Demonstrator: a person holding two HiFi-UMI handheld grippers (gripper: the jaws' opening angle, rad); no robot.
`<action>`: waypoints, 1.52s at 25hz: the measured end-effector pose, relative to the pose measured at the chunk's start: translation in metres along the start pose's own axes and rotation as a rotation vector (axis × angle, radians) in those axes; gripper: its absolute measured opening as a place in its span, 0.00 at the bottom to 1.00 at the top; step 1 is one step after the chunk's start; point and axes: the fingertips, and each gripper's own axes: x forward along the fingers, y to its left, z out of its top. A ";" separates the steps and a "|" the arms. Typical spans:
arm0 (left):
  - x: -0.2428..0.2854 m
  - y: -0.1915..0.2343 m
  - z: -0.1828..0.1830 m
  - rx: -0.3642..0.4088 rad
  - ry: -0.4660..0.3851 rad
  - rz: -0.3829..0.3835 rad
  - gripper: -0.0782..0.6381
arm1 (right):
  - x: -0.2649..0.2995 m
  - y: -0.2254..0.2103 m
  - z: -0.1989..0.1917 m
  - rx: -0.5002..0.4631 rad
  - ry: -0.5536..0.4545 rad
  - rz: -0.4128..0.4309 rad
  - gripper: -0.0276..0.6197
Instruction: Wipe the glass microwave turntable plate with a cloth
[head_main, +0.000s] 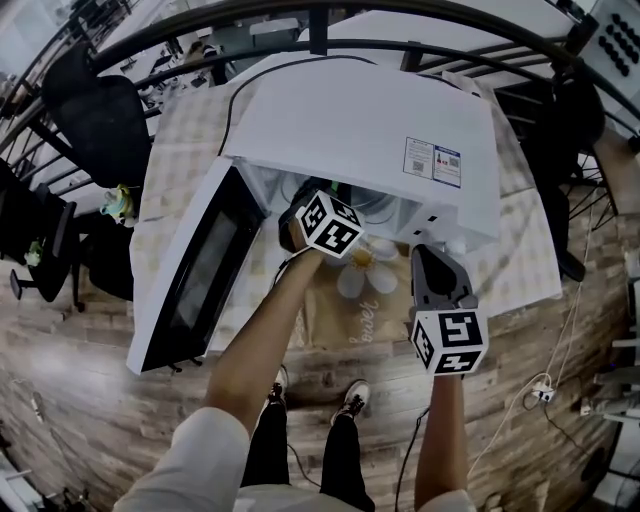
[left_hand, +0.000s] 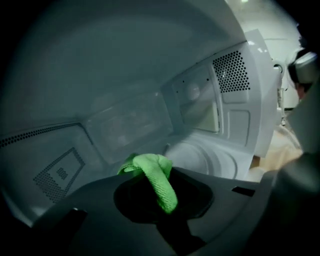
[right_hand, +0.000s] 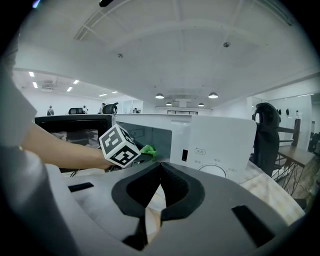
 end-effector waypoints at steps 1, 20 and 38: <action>0.000 -0.010 0.004 -0.002 -0.002 -0.039 0.20 | -0.002 0.000 0.000 0.000 0.000 0.001 0.07; -0.035 0.043 0.026 0.018 -0.150 0.259 0.20 | -0.023 0.000 0.002 0.015 -0.011 0.000 0.07; -0.041 -0.039 -0.012 -0.175 0.002 -0.124 0.20 | -0.020 0.012 -0.008 0.133 -0.010 0.030 0.07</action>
